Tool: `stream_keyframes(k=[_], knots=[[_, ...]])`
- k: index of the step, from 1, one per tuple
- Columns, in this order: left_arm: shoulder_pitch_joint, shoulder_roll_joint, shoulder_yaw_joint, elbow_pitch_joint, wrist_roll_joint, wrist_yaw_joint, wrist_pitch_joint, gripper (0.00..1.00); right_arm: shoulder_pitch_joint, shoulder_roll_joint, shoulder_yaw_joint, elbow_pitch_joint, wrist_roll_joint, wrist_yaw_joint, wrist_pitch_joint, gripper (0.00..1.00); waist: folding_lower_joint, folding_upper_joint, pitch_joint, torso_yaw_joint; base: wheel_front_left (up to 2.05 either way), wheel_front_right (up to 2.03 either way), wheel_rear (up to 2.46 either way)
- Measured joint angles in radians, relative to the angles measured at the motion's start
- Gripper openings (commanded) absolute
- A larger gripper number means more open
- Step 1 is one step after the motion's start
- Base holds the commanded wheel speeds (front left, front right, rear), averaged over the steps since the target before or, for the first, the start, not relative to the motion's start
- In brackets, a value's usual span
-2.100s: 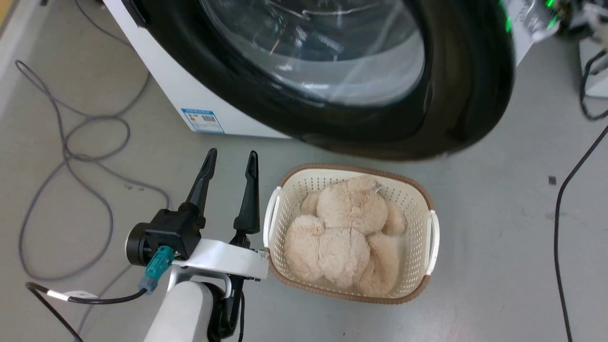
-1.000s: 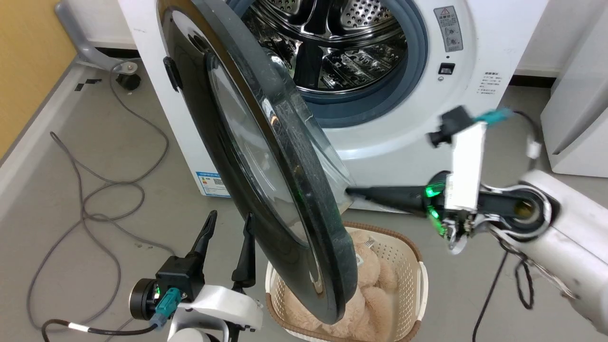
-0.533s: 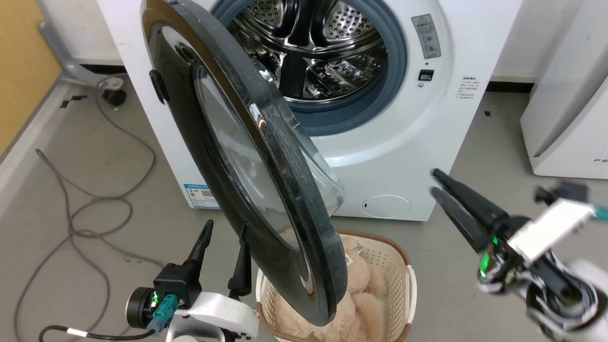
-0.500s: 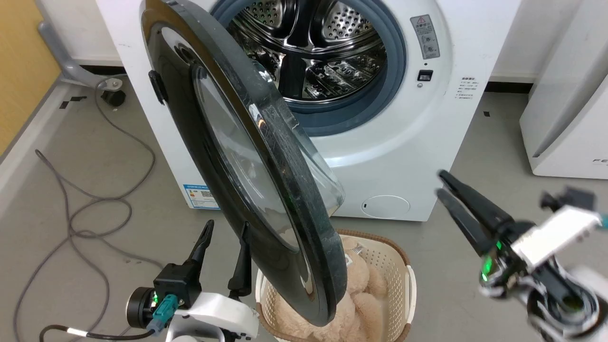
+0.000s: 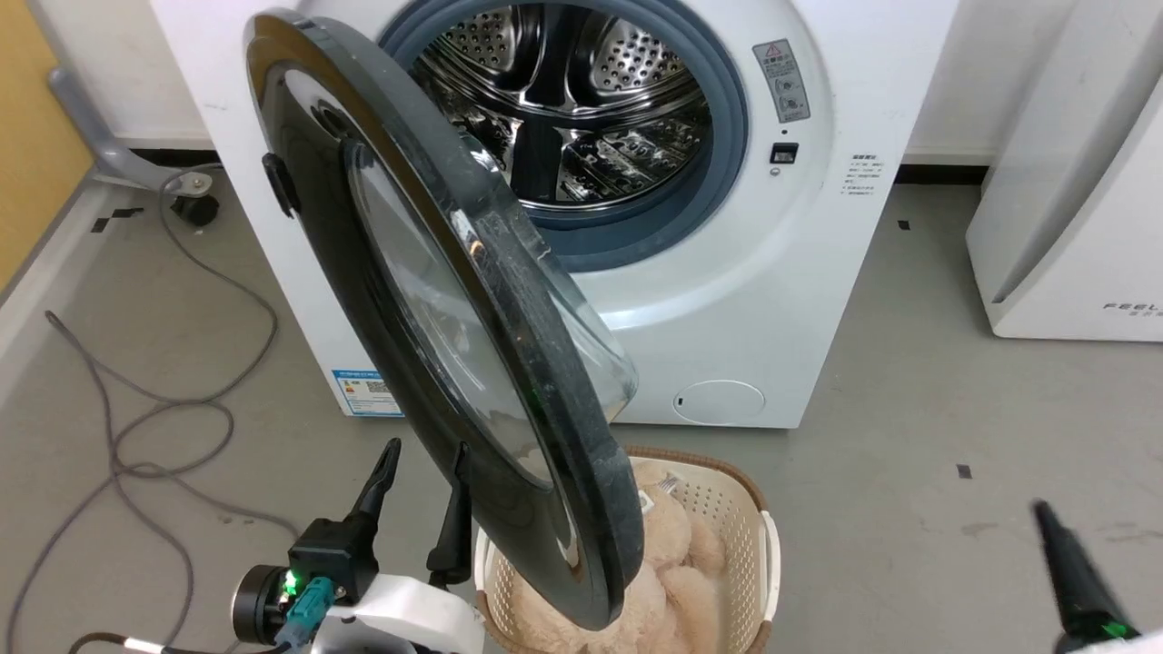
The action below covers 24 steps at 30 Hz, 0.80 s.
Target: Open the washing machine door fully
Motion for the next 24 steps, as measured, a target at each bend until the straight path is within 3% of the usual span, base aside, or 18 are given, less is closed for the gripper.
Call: stream_keyframes(k=[5, 9, 11, 17, 24], knots=[[0.0, 0.002, 0.0, 0.0, 0.0, 0.004, 0.0, 1.0, 0.05, 0.186, -0.289, 0.01, -0.508, 0.0, 0.0, 1.0, 0.0, 0.0, 0.009, -0.01, 0.0, 0.0, 0.0], [0.0, 0.007, 0.004, 0.001, -0.003, 0.005, 0.0, 1.0, 0.076, 0.348, -0.46, -0.128, -0.859, 0.0, 0.017, 1.0, 0.0, 0.0, 0.012, -0.015, 0.0, 0.0, 0.0], [0.0, 0.009, 0.007, 0.001, -0.004, 0.005, 0.0, 1.0, 0.077, 0.402, -0.494, -0.235, -0.991, 0.0, 0.064, 1.0, 0.0, 0.0, 0.013, -0.017, 0.0, 0.0, 0.0], [0.0, 0.015, 0.006, 0.007, -0.004, 0.008, 0.0, 1.0, 0.097, 0.429, -0.446, -0.452, -1.176, 0.0, 0.215, 1.0, 0.0, 0.0, 0.008, -0.016, 0.0, 0.0, 0.0], [0.0, 0.023, 0.003, 0.019, -0.007, 0.009, 0.0, 1.0, 0.16, 0.432, -0.386, -0.497, -1.219, 0.0, 0.274, 1.0, 0.0, 0.0, 0.0, -0.007, 0.0, 0.0, 0.0]])
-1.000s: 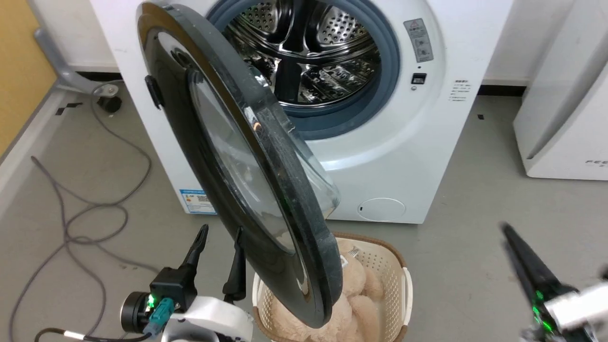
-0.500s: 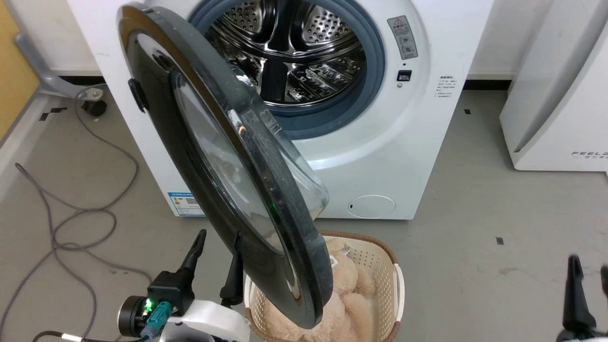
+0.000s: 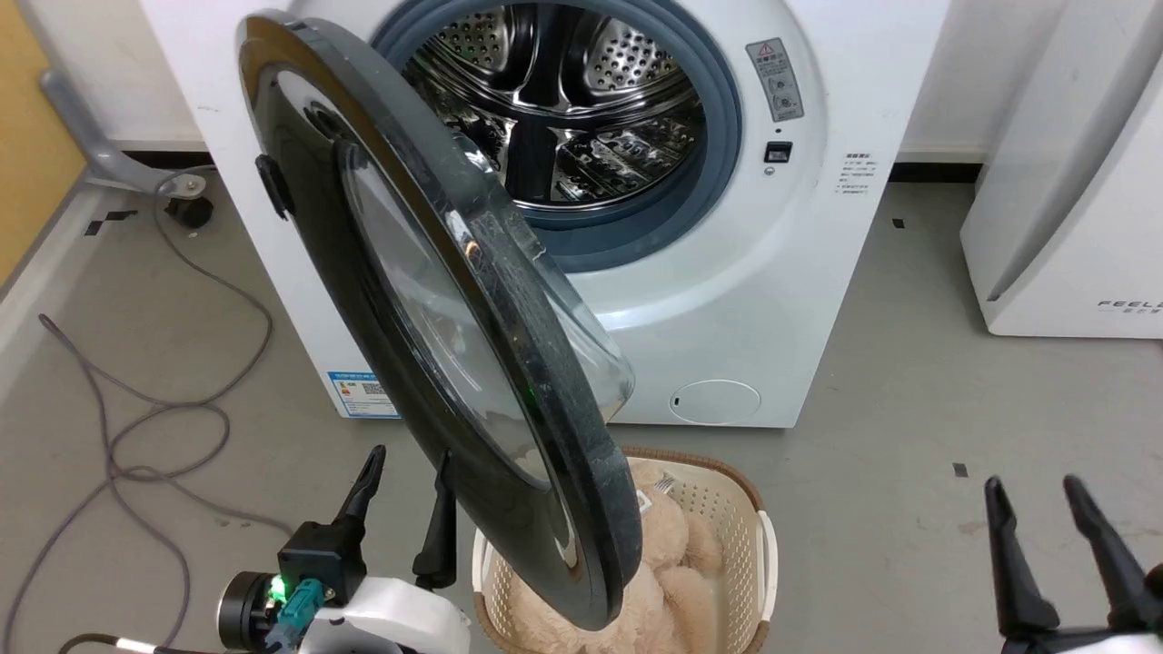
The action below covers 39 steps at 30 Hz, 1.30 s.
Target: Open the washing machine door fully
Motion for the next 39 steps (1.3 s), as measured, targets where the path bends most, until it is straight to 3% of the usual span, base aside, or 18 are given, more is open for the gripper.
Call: stream_keyframes(k=[7, 8, 9, 11, 25, 39], knots=[[0.006, 0.006, -0.007, 0.002, -0.005, 0.006, 0.002, 1.0, 0.021, 0.0, 0.013, 0.003, 0.007, 0.0, 0.008, 1.0, 0.0, 0.0, -0.004, 0.002, 0.0, 0.0, 0.0], [0.01, 0.006, -0.008, 0.002, -0.005, 0.006, 0.002, 0.96, 0.021, 0.0, 0.013, 0.003, 0.007, 0.0, 0.008, 1.0, 0.0, 0.0, -0.003, 0.001, 0.0, 0.0, 0.0], [0.014, 0.007, -0.01, 0.002, -0.006, 0.006, 0.002, 0.39, 0.021, 0.0, 0.014, 0.003, 0.007, 0.0, 0.008, 1.0, 0.0001, 0.0, -0.003, 0.001, 0.0, 0.0, 0.0], [0.017, 0.008, -0.013, 0.002, -0.006, 0.006, 0.006, 0.0, 0.021, 0.0, 0.015, 0.003, 0.007, 0.0, 0.009, 1.0, 0.0001, 0.0, -0.002, 0.001, 0.0, 0.0, 0.0], [0.016, 0.013, -0.02, -0.077, -0.014, 0.018, 0.009, 0.0, 0.02, 0.0, 0.019, 0.003, 0.014, 0.0, 0.021, 1.0, 0.0001, 0.0, 0.0, 0.004, 0.0, 0.0, 0.0], [-0.009, 0.008, -0.006, -0.514, 0.024, 0.056, 0.0, 0.0, 0.02, 0.0, 0.014, 0.002, 0.016, 0.0, 0.026, 1.0, 0.0001, 0.0, 0.006, 0.004, 0.0, 0.0, 0.0]])
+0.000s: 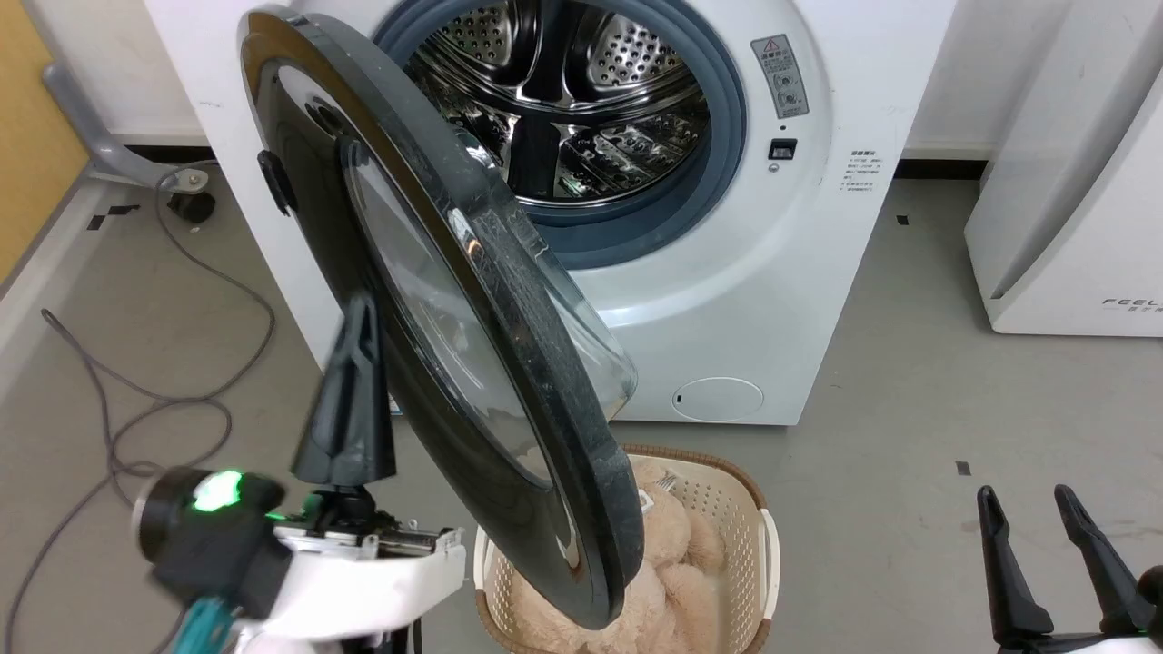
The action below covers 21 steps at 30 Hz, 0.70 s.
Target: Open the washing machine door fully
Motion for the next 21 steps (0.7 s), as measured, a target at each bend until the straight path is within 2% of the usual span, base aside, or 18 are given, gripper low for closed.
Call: stream_keyframes(k=[1, 2, 9, 12, 16, 21], knots=[[0.0, -0.002, 0.0, -0.034, 0.004, 0.001, 0.0, 0.0, 0.0, 0.0, 0.0, 0.0, 0.0, 0.0, 0.0, 1.0, 0.0, 0.0, 0.0, -0.001, 0.0, 0.0, 0.0], [-0.011, -0.012, -0.004, -0.171, 0.011, -0.004, 0.0, 0.0, 0.0, 0.0, 0.001, -0.001, 0.005, 0.0, 0.0, 1.0, 0.0, 0.0, 0.005, -0.003, 0.0, 0.0, 0.0], [-0.055, -0.033, -0.085, -0.331, 0.034, -0.062, -0.001, 0.0, -0.001, 0.0, 0.0, -0.001, 0.009, 0.0, 0.0, 1.0, 0.0, 0.0, 0.013, -0.004, 0.0, 0.0, 0.0], [-0.055, -0.033, -0.151, -0.334, 0.03, -0.099, -0.001, 0.0, -0.001, 0.0, -0.001, 0.0, 0.009, 0.0, 0.0, 1.0, 0.0, 0.0, 0.013, -0.004, 0.0, 0.0, 0.0], [-0.039, -0.031, -0.294, -0.279, 0.02, -0.163, 0.007, 0.0, -0.001, 0.0, -0.001, 0.001, 0.009, 0.0, -0.001, 1.0, 0.0, 0.0, 0.011, -0.005, 0.0, 0.0, 0.0], [-0.007, -0.019, -0.467, -0.17, -0.024, -0.201, 0.105, 0.0, -0.001, 0.0, 0.0, 0.004, 0.009, 0.0, -0.001, 1.0, 0.0, 0.0, 0.015, -0.009, 0.0, 0.0, 0.0]])
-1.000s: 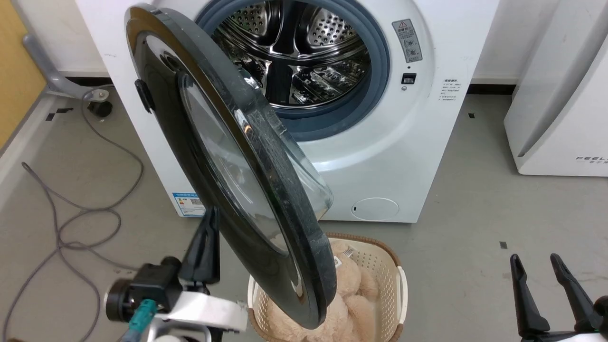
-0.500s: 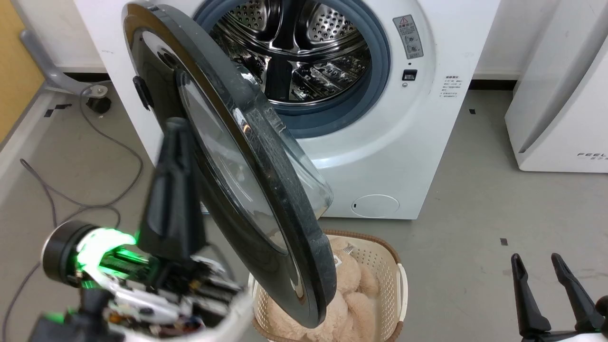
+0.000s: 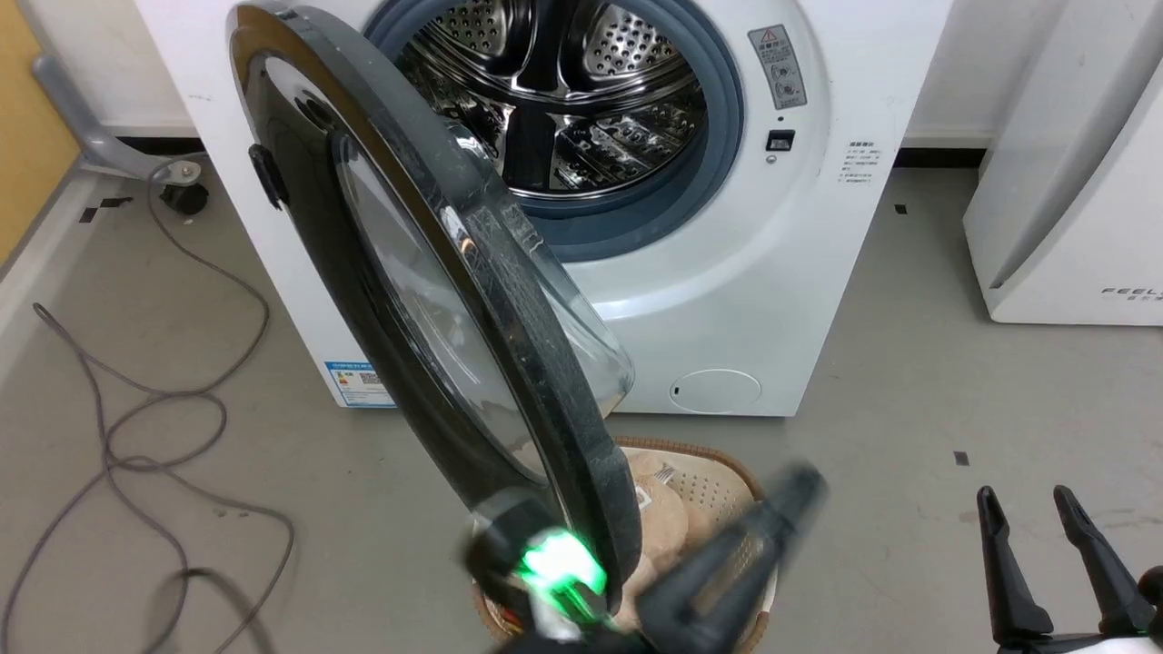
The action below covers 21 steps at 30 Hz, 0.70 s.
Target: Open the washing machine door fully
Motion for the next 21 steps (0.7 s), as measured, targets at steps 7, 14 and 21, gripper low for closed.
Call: stream_keyframes(k=[7, 14, 21], knots=[[0.064, 0.023, -0.076, 0.16, -0.078, 0.001, 0.162, 0.0, 0.0, 0.0, -0.002, 0.007, 0.0, 0.0, -0.006, 1.0, 0.0, 0.0, 0.011, -0.001, 0.0, 0.0, 0.0], [0.046, 0.017, -0.051, 0.294, -0.083, 0.035, 0.193, 0.0, -0.002, 0.0, -0.004, 0.017, 0.009, 0.0, -0.012, 1.0, 0.0, 0.0, 0.023, 0.0, 0.0, 0.0, 0.0], [-0.048, -0.014, 0.013, 0.399, -0.093, 0.081, 0.146, 0.0, -0.004, 0.0, 0.0, 0.037, 0.01, 0.0, -0.018, 1.0, 0.0, 0.0, 0.019, -0.005, 0.0, 0.0, 0.0]])
